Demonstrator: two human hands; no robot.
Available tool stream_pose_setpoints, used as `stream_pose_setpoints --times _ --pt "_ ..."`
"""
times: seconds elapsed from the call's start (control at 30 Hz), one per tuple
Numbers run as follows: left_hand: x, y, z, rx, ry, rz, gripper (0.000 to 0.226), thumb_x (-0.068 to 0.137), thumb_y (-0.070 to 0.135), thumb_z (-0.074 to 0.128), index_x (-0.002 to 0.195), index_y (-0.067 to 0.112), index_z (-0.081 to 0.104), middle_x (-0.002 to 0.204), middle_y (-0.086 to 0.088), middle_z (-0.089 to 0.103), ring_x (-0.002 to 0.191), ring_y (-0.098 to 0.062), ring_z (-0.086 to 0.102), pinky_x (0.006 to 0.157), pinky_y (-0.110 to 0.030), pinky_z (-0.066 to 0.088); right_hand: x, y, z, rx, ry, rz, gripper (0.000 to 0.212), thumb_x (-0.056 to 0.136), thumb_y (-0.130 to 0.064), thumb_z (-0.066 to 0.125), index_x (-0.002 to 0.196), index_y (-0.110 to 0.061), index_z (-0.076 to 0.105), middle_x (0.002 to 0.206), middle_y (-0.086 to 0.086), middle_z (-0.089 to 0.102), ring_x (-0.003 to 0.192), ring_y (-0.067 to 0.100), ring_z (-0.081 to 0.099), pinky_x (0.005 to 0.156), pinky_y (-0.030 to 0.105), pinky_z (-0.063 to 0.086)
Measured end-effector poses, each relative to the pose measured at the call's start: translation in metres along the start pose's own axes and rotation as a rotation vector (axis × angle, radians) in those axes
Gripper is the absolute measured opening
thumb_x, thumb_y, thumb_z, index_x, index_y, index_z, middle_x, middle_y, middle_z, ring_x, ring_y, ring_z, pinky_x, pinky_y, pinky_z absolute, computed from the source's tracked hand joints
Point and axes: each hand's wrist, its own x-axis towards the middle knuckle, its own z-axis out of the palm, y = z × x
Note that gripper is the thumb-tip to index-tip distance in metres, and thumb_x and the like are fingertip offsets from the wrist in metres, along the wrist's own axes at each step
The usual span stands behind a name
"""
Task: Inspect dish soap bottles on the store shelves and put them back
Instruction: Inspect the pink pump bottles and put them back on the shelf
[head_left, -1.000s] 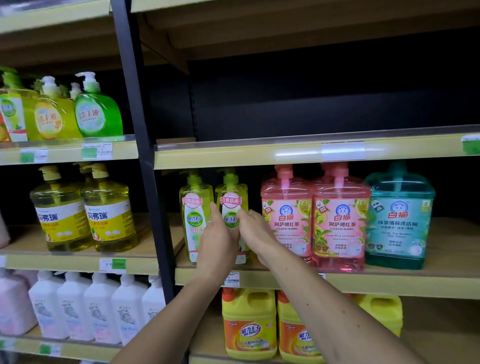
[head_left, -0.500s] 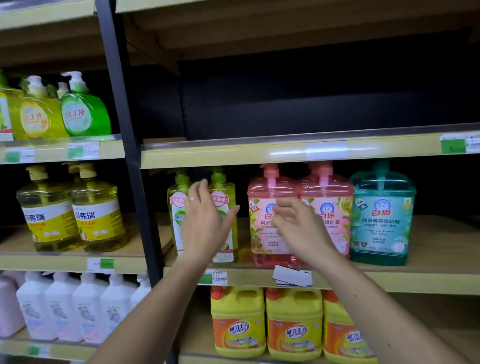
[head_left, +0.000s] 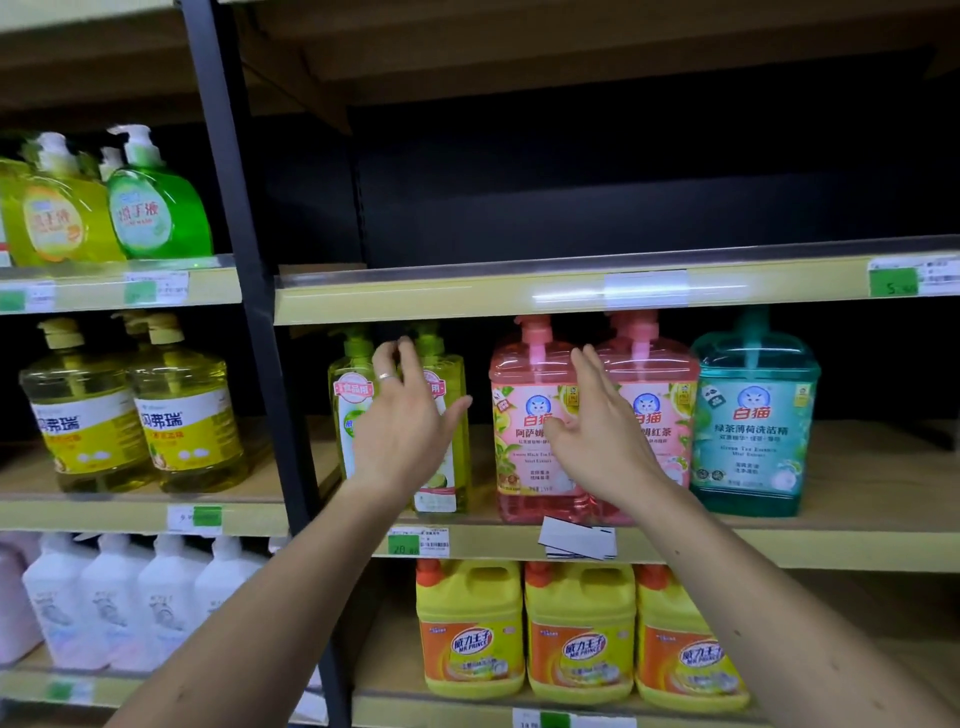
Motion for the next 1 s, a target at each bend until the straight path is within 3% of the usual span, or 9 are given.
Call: stream_pose_setpoints --times 0.07,0.13,0.2,0.27,0.37,0.5,0.7,0.8,1.0 --pt "-0.009 0.019 -0.001 -0.077 0.12 0.149 0.072 0.106 0.053 0.058 0.158 0.008 0.039 0.156 -0.014 0.041 0.08 -0.032 0.072 0.052 -0.034 0.05 0.0 0.002 -0.001 -0.002 -0.008 -0.005 0.088 0.105 -0.021 0.059 0.172 -0.024 0.001 0.178 -0.013 -0.011 0.15 0.025 0.047 0.126 0.044 0.035" --pt "-0.007 0.04 0.003 -0.205 0.102 0.24 0.061 0.107 0.045 0.059 0.154 0.008 0.046 0.151 -0.011 0.052 0.114 -0.033 0.069 0.078 -0.042 0.058 0.0 0.003 -0.003 -0.042 -0.017 -0.022 0.088 0.106 -0.019 0.056 0.172 -0.023 -0.002 0.178 -0.012 -0.014 0.152 0.026 0.044 0.124 0.045 0.037" --pt "0.004 0.057 0.008 -0.282 -0.07 0.225 0.076 0.106 0.046 0.062 0.162 0.002 0.035 0.161 -0.016 0.048 0.149 -0.034 0.042 0.114 -0.045 0.044 -0.002 0.003 -0.004 -0.081 -0.02 -0.039 0.086 0.106 -0.017 0.053 0.172 -0.022 -0.003 0.178 -0.01 -0.016 0.16 0.023 0.029 0.125 0.042 0.036" --pt "0.019 0.069 0.007 -0.311 -0.234 0.189 0.092 0.103 0.049 0.068 0.166 0.0 0.024 0.169 -0.018 0.036 0.16 -0.033 0.024 0.125 -0.043 0.031 -0.003 0.003 -0.006 -0.105 -0.013 -0.055 0.085 0.106 -0.015 0.052 0.172 -0.021 -0.001 0.179 -0.009 -0.015 0.163 0.022 0.021 0.123 0.038 0.034" --pt "0.035 0.076 0.005 -0.355 -0.352 0.166 0.087 0.097 0.047 0.077 0.162 0.007 0.035 0.164 -0.017 0.039 0.153 -0.033 0.037 0.118 -0.037 0.037 -0.003 0.001 -0.01 -0.153 -0.017 -0.064 0.085 0.105 -0.015 0.055 0.172 -0.018 0.002 0.179 -0.007 -0.011 0.161 0.024 0.026 0.12 0.037 0.038" --pt "0.038 0.068 0.005 -0.382 -0.347 0.184 0.075 0.089 0.044 0.087 0.147 0.016 0.049 0.148 -0.012 0.048 0.135 -0.029 0.05 0.097 -0.031 0.041 -0.004 0.0 -0.016 -0.195 -0.006 -0.082 0.081 0.105 -0.021 0.057 0.171 -0.015 0.01 0.18 -0.003 -0.001 0.162 0.023 0.024 0.124 0.039 0.034" --pt "0.035 0.063 -0.002 -0.455 -0.352 0.211 0.072 0.087 0.04 0.09 0.143 0.018 0.05 0.138 -0.006 0.048 0.114 -0.016 0.048 0.091 -0.026 0.041 -0.006 -0.003 -0.027 -0.235 0.008 -0.073 0.076 0.104 -0.023 0.058 0.17 -0.016 0.02 0.179 -0.001 0.015 0.163 0.027 0.017 0.13 0.04 0.02" --pt "0.03 0.06 -0.005 -0.493 -0.342 0.225 0.075 0.085 0.039 0.091 0.142 0.019 0.048 0.132 -0.002 0.046 0.114 -0.015 0.049 0.093 -0.026 0.043 -0.012 -0.006 -0.027 -0.208 0.037 -0.078 0.074 0.104 -0.024 0.06 0.168 -0.015 0.024 0.177 -0.001 0.02 0.161 0.026 0.022 0.129 0.038 0.022" --pt "0.017 0.057 -0.017 -0.514 -0.366 0.266 0.067 0.086 0.037 0.091 0.127 0.02 0.041 0.123 -0.005 0.063 0.115 -0.026 0.054 0.088 -0.039 0.049 -0.022 -0.006 -0.024 -0.121 0.131 -0.08 0.066 0.097 -0.024 0.072 0.155 -0.018 0.039 0.159 -0.007 0.033 0.125 0.021 0.058 0.094 0.028 0.041"
